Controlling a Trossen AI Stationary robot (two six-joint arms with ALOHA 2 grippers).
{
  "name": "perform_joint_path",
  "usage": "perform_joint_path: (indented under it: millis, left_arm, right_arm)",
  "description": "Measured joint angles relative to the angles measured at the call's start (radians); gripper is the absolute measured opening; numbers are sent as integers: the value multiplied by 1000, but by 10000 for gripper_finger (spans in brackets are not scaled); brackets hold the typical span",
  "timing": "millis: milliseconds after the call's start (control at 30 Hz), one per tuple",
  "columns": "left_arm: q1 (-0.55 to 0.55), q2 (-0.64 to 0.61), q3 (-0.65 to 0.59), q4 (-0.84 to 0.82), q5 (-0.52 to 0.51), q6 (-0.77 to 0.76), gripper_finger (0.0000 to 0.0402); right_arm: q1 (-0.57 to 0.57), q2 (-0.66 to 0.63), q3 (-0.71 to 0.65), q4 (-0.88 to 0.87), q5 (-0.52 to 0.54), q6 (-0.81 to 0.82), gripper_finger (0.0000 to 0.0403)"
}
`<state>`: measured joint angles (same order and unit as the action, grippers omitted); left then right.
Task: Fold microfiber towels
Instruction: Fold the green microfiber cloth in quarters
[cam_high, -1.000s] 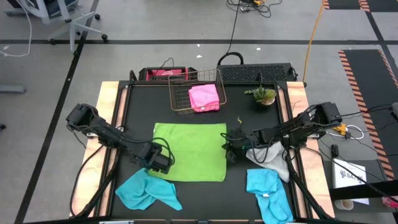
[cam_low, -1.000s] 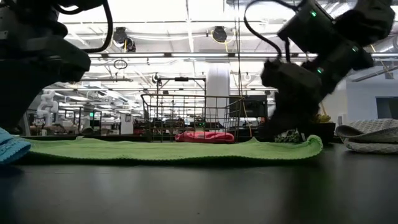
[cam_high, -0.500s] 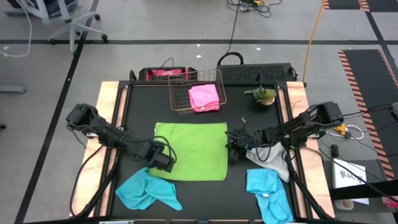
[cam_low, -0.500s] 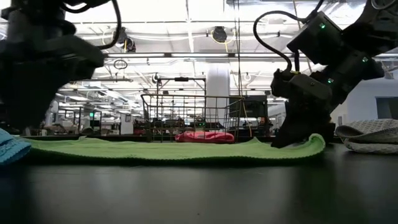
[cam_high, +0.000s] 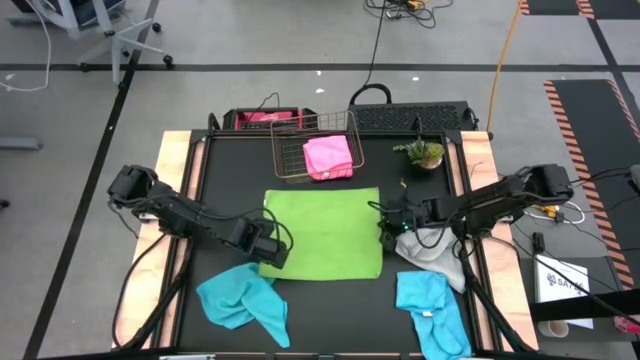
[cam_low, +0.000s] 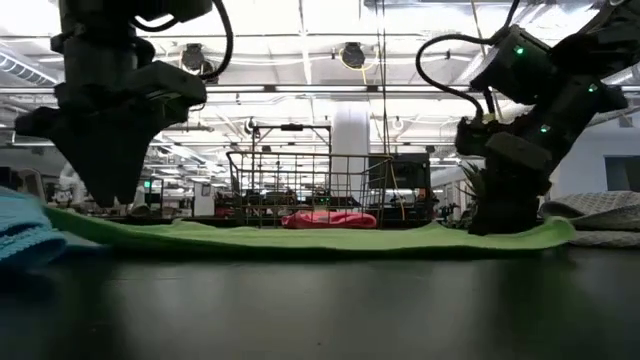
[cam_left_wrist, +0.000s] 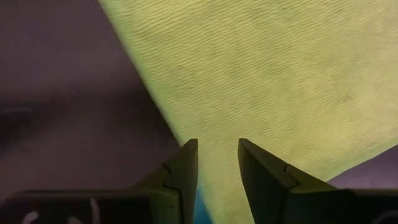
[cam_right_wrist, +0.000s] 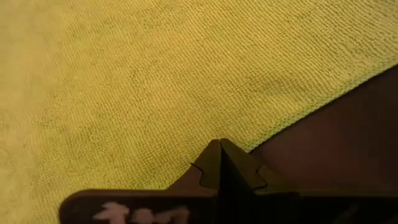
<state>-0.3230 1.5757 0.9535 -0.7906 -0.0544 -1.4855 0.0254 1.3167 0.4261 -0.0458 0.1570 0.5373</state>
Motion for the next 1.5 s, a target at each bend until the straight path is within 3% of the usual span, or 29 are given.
perform_joint_path:
  millis: [167, 333, 600, 700, 867, 967, 1200, 1267, 1367, 1500]
  left_arm:
    - [0, 0, 0, -23, 3, 25, 118]
    - [-26, 0, 0, -33, 45, 18, 118]
    - [-113, 0, 0, 56, 254, -72, 118]
    - [-162, 0, 0, 105, 240, -119, 118]
    - [-242, 21, -2, 74, 97, -237, 118]
    - [-277, 49, -2, 54, 89, -295, 118]
    - [-362, 80, -3, 35, 398, -380, 118]
    - [-391, 76, -3, 35, 445, -421, 117]
    - [-430, 55, 12, 34, 439, -489, 117]
    - [-448, 26, 67, -12, 267, -524, 117]
  right_arm:
    - [0, -104, -4, -114, -2, 34, 0]
    - [2, -204, -3, -53, -69, 75, 0]
    - [-6, -278, -1, 41, -102, 77, 0]
    - [-7, -277, -1, 41, -101, 79, 0]
    - [-7, -274, -1, 45, -101, 79, 0]
    - [-7, -274, -1, 45, -101, 79, 0]
    - [-7, -274, 0, 48, -102, 73, 0]
    - [-7, -274, 0, 49, -102, 71, 0]
    - [-7, -274, 1, 49, -105, 70, 0]
    - [-7, -274, 1, 49, -106, 70, 0]
